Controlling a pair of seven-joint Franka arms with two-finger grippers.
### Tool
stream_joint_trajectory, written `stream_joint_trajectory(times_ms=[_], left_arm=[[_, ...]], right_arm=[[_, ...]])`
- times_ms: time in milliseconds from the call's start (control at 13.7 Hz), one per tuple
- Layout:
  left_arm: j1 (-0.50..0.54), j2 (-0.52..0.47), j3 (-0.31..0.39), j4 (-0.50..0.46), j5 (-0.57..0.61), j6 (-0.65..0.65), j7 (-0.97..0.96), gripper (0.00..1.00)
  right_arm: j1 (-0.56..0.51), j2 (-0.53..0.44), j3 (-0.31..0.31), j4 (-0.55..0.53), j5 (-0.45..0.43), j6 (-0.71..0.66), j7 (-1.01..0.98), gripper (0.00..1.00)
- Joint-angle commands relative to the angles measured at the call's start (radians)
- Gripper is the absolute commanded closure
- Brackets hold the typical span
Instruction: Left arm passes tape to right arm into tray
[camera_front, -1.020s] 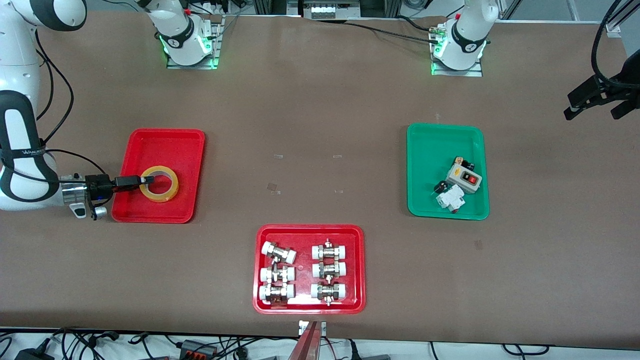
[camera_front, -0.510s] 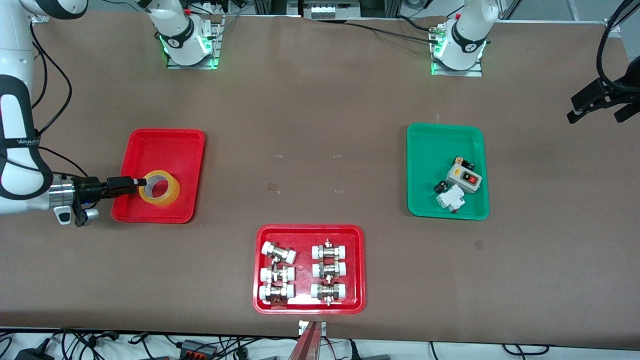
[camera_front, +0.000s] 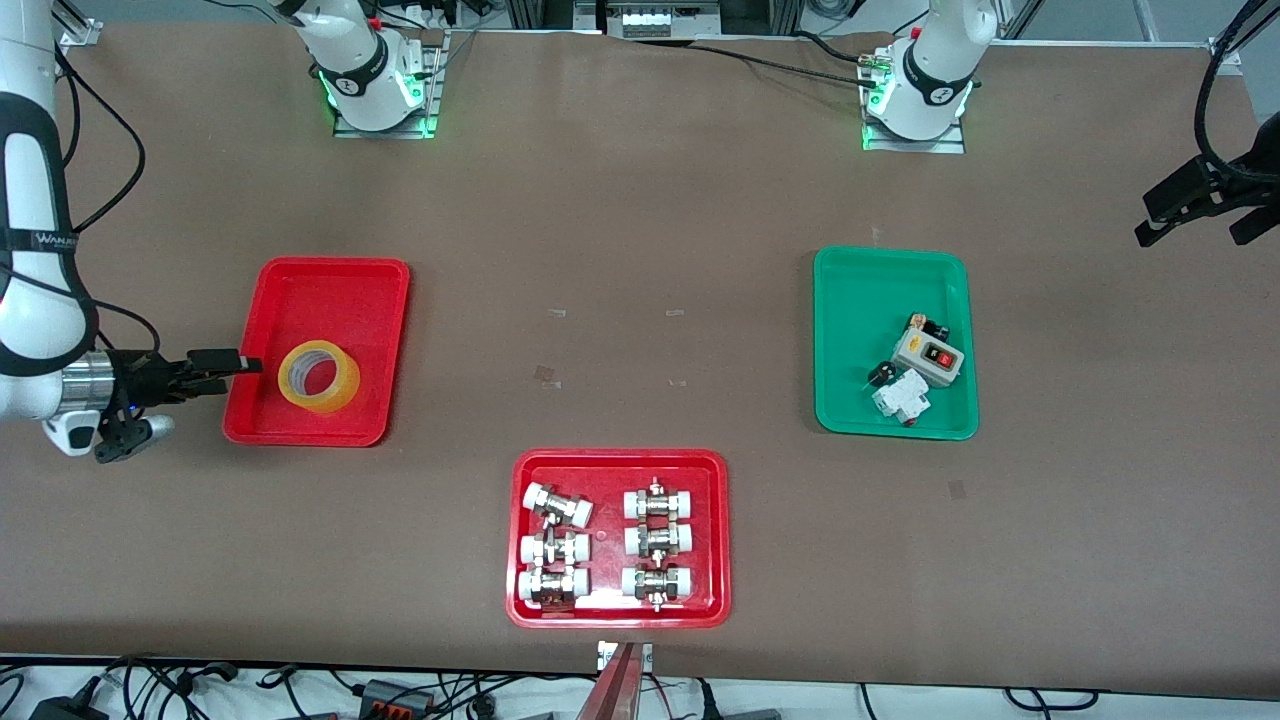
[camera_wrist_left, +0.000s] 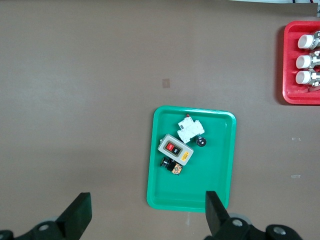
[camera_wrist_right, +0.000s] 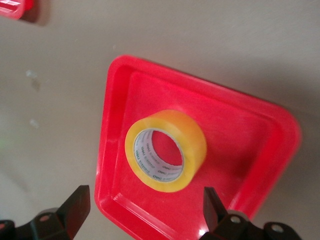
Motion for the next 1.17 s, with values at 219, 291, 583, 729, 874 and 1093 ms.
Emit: stream_joint_trajectory(times_ms=[219,291,583,729,874,1093], left_arm=[[0.002,0.01,-0.006,0.032,-0.011,-0.036,-0.001,0.0],[0.002,0.01,-0.004,0.033,-0.008,-0.064,0.009,0.0],[-0.001,0.007,-0.007,0.032,-0.003,-0.068,0.002,0.0],[-0.001,0.007,-0.007,0.032,-0.005,-0.068,0.002,0.0],[-0.001,0.007,-0.006,0.03,-0.005,-0.068,0.002,0.0],[-0.002,0.007,-0.007,0.03,-0.005,-0.068,0.002,0.0]], right_arm=[[0.118,-0.104,0.006,0.039,-0.202,-0.015,0.373,0.0],[0.134,-0.125,0.007,0.039,-0.226,-0.015,0.431,0.0],[0.132,-0.223,0.003,0.069,-0.228,-0.055,0.458,0.0],[0.134,-0.227,-0.002,0.189,-0.231,-0.163,0.473,0.0],[0.131,-0.227,-0.002,0.241,-0.231,-0.205,0.51,0.0],[0.138,-0.249,-0.008,0.248,-0.236,-0.184,0.525,0.0]])
